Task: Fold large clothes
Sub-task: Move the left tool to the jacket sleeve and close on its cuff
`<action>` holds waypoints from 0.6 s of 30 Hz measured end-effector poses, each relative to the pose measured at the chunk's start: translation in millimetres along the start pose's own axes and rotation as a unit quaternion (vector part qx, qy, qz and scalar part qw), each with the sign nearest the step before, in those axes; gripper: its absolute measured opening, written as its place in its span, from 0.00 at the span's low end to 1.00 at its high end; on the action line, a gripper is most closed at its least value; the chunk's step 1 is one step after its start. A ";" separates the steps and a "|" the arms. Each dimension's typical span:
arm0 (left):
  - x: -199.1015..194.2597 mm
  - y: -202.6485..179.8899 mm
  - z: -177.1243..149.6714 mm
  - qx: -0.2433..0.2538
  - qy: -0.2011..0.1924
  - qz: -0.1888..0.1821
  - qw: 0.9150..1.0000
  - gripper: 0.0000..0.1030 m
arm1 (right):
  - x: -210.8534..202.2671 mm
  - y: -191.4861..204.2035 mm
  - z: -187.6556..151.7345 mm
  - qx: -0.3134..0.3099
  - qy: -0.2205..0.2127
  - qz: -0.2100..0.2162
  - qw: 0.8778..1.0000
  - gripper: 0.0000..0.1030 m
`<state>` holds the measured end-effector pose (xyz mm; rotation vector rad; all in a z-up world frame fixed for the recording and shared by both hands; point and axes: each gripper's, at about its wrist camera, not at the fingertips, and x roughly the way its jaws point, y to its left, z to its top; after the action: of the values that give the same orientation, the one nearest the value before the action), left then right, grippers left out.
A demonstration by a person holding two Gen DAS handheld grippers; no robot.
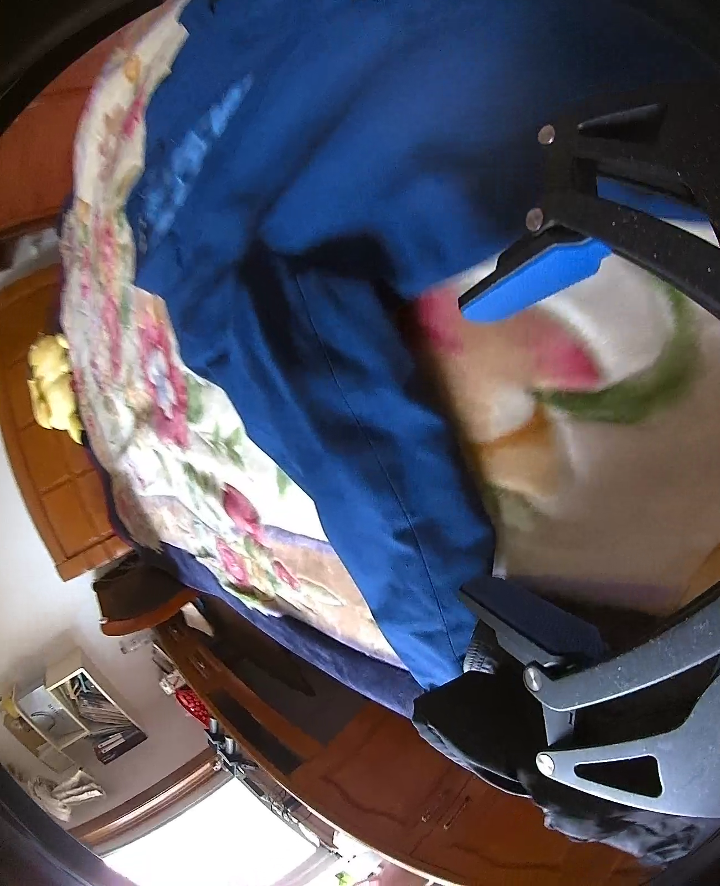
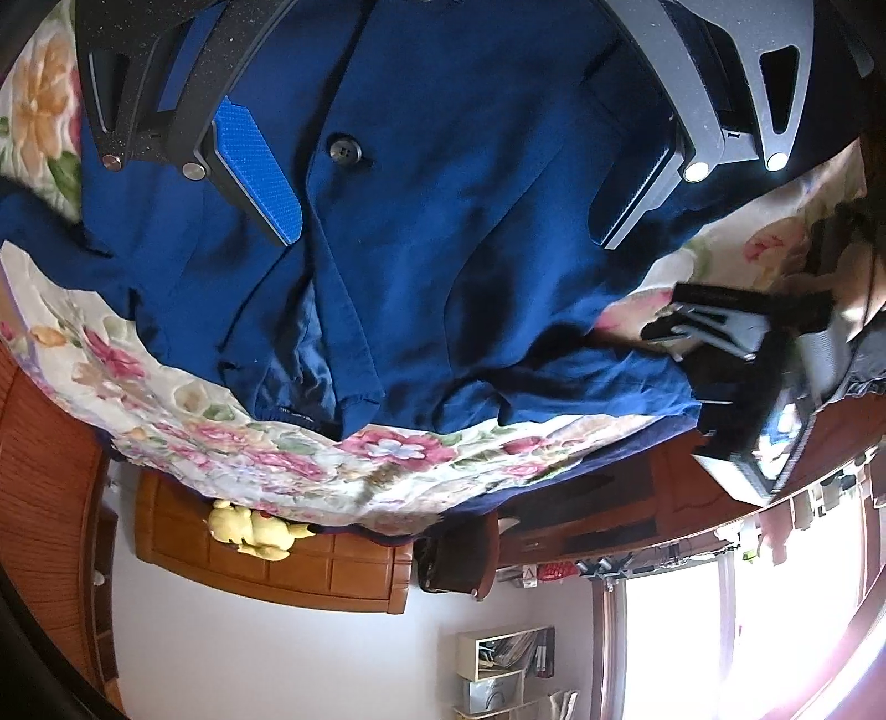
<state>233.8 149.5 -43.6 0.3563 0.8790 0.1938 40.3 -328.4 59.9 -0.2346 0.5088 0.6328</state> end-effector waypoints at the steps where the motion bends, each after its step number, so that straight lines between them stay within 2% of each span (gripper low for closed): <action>1: 7.1 1.7 1.6 0.001 0.010 0.005 1.000 0.88 | -2.3 -0.3 -0.9 0.003 0.000 0.002 1.000 1.00; 7: 36.5 10.3 5.1 0.012 0.051 0.044 0.998 0.76 | -0.6 -2.9 -1.6 0.014 0.003 0.011 1.000 1.00; 12: 52.7 15.7 5.1 0.018 0.063 0.058 0.996 0.60 | 1.2 -3.6 -2.6 0.018 0.007 0.018 1.000 1.00; 15: 55.5 17.7 3.2 0.021 0.064 0.052 0.996 0.34 | -0.6 -5.1 -2.8 0.025 0.011 0.032 0.999 1.00; 16: 55.4 18.5 3.1 0.021 0.067 0.048 0.996 0.17 | -3.5 -5.1 -2.8 0.025 0.008 0.033 0.999 1.00; 17: 53.9 19.0 3.6 0.020 0.065 0.041 0.997 0.10 | -6.9 -5.4 -3.0 0.023 0.003 0.029 0.999 1.00; 18: 51.1 20.0 4.2 0.018 0.060 0.037 0.997 0.08 | -9.8 -5.3 -2.8 0.019 -0.001 0.023 1.000 1.00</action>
<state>268.6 182.9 -70.1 0.4139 0.9900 0.2697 35.7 -338.5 63.0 -0.1872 0.5251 0.6669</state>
